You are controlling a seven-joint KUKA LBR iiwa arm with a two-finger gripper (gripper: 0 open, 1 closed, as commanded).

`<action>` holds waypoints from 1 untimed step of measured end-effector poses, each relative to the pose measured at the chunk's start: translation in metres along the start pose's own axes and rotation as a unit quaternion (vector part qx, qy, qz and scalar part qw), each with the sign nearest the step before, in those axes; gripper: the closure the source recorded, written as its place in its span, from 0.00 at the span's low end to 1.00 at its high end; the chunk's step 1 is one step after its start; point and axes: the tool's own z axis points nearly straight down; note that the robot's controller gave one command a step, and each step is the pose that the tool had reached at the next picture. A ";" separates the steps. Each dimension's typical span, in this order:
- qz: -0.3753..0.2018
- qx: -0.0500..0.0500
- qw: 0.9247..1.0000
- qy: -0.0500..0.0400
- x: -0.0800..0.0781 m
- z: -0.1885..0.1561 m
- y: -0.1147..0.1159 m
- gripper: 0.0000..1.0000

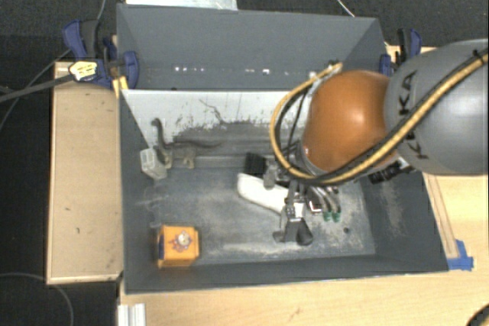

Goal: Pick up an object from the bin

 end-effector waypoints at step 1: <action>0.094 0.001 0.996 0.001 -0.059 0.045 -0.056 0.00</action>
Offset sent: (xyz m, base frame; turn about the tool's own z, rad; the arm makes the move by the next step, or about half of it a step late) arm 0.0295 -0.0256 -0.0661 0.2940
